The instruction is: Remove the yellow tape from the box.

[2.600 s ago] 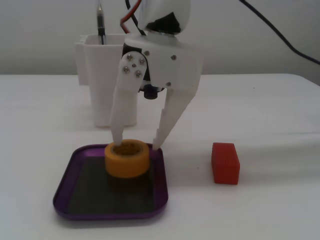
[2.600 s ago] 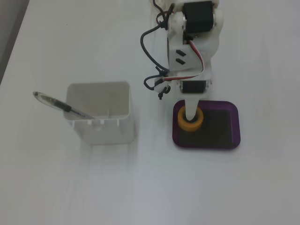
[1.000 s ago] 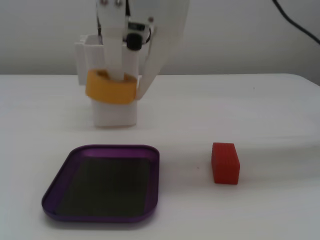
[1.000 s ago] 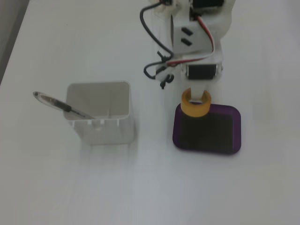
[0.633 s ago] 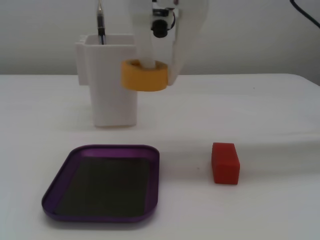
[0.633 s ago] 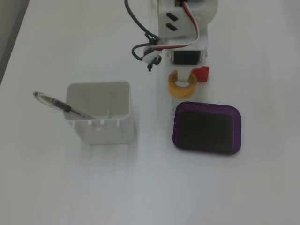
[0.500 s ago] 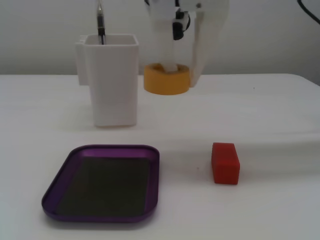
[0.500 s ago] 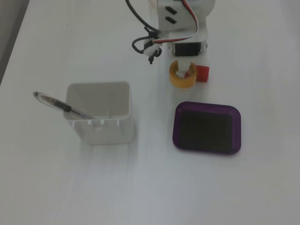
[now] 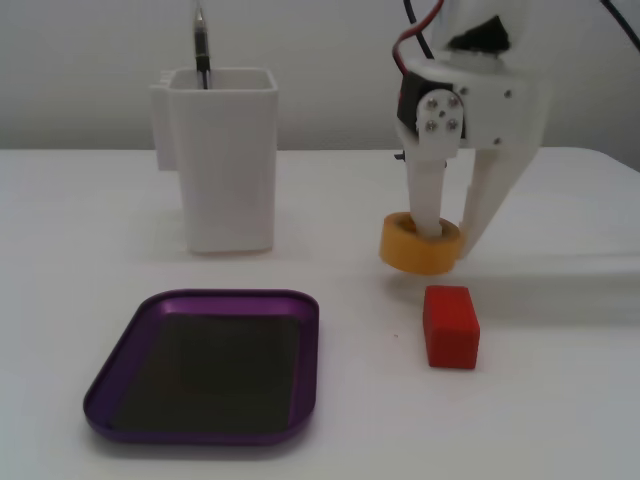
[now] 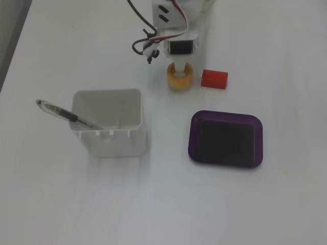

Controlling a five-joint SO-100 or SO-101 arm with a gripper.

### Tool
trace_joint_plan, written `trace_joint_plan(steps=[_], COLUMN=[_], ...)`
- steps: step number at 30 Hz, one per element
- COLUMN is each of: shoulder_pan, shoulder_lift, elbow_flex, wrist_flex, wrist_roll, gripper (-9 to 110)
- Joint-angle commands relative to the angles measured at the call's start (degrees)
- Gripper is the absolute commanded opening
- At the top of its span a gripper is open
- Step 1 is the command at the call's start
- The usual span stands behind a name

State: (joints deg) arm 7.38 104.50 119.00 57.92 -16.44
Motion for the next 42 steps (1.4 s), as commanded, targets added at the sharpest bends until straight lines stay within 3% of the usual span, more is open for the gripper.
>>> trace_joint_plan(steps=[1,9,20,29,42], shoulder_pan=[1.05,2.02,2.37,2.46,2.46], shoulder_lift=[3.52,4.22,8.35,40.17,92.64], elbow_flex=[3.25,6.94,2.9,4.83,43.59], wrist_flex=[-4.04,-6.94,1.05,5.36,7.38], wrist_roll=[-2.2,-3.16,-2.99,-2.64,-2.29], gripper=[-1,2,26,26,27])
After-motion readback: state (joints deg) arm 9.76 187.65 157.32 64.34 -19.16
